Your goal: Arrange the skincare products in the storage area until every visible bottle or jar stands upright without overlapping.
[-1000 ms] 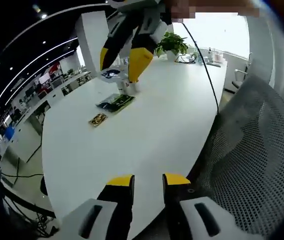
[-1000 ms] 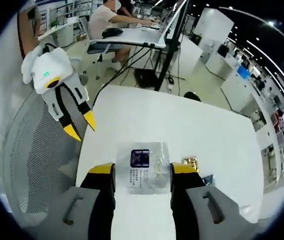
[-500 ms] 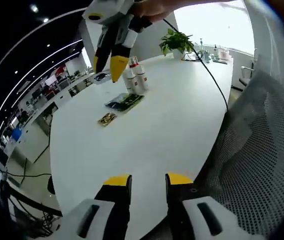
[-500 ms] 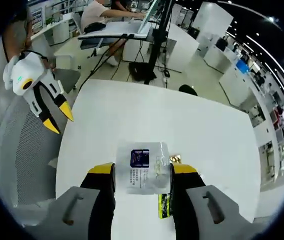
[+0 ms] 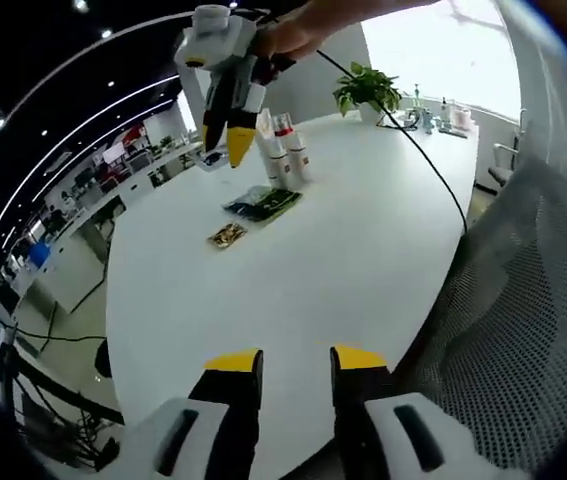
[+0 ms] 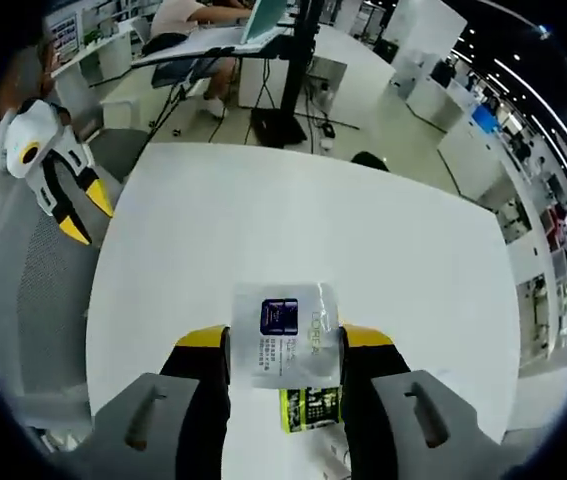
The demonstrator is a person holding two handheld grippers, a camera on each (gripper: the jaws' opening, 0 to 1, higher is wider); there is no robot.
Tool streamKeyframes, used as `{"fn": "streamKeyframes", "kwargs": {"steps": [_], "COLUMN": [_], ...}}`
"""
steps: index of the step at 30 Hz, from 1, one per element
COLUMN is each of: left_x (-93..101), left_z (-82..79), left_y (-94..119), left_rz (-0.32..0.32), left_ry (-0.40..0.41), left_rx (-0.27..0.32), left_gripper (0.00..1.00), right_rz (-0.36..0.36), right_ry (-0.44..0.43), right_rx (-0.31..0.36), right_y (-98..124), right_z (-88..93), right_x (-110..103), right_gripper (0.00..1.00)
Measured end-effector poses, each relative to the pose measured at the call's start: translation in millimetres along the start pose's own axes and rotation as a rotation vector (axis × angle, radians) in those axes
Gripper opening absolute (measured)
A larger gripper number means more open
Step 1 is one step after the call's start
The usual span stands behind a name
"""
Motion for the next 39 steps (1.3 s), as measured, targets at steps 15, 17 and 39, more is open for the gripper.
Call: {"fn": "streamKeyframes", "kwargs": {"steps": [15,17,39], "left_x": [-1.8,-1.8,-2.6], "left_z": [4.6,4.8,6.2], "left_y": [-1.8,-1.8,-4.0], "left_rz": [-0.023,-0.024,-0.022], "left_ry": [0.003,0.001,0.018], "left_rx": [-0.03,-0.031,-0.067], "left_gripper": [0.38,0.39,0.39], "right_rz": [-0.023,-0.028,-0.051], "right_ry": [-0.031,-0.027,-0.066], "right_rx": [-0.02,-0.026,-0.048], "right_y": [-18.2,-20.6,-56.6], "right_z": [15.2,17.1,28.6], "right_x": [25.1,29.2,90.5], "right_gripper": [0.41,0.41,0.41]}}
Point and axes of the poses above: the point that each gripper's makers call its tool centre point, and the gripper's own axes: y roughly backward along the fingers, x roughly to its right, z roughly out of its underside, the point moved 9 cm from there along y, roughly backward along the fingers, and after that the axes turned 14 degrees about y, right-handed, at the moved point
